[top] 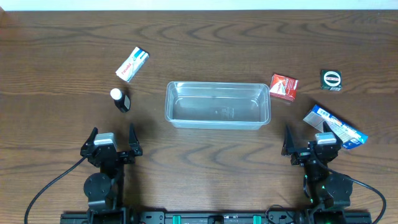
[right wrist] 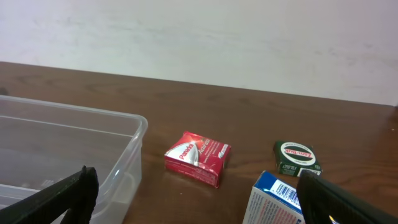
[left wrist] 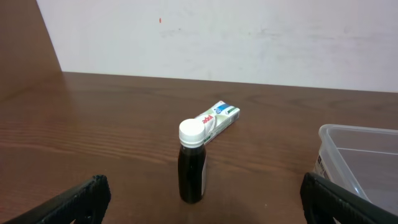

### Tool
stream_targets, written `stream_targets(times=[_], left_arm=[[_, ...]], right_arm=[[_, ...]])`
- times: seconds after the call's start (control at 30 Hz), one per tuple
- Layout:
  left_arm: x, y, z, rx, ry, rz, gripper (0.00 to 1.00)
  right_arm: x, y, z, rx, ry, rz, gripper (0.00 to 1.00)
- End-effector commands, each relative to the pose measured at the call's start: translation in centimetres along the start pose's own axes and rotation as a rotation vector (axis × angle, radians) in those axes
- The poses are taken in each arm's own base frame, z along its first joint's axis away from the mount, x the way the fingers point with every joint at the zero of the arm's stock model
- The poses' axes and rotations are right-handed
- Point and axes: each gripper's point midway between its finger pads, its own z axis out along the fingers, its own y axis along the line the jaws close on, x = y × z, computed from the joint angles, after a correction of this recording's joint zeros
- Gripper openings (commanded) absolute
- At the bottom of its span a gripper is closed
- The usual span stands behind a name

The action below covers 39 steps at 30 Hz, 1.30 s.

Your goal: Pack container

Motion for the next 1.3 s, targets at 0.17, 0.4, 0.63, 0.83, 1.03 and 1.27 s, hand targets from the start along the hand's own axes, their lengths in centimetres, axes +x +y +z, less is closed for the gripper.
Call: stream_targets(times=[0.17, 0.4, 0.63, 0.83, 1.03, 1.27], left_arm=[[1.55, 0.30, 0.07, -0.014, 0.048, 0.002, 0.98], [1.55, 0.30, 0.07, -0.014, 0.048, 0.002, 0.98], [1.55, 0.30, 0.07, -0.014, 0.048, 0.002, 0.98], [1.55, 0.30, 0.07, -0.014, 0.048, 0.002, 0.98], [1.56, 0.30, 0.07, -0.014, 0.048, 0.002, 0.98], [1.55, 0.30, 0.07, -0.014, 0.048, 0.002, 0.98]], right_arm=[[0.15, -0.06, 0.00, 0.001, 0.003, -0.012, 0.99], [0.15, -0.06, 0.00, 0.001, 0.003, -0.012, 0.99], [0.16, -0.06, 0.00, 0.001, 0.004, -0.012, 0.99], [0.15, -0.06, 0.00, 0.001, 0.003, -0.012, 0.99], [0.16, -0.06, 0.00, 0.001, 0.004, -0.012, 0.99], [-0.28, -0.95, -0.02, 0.053, -0.012, -0.056, 0.99]])
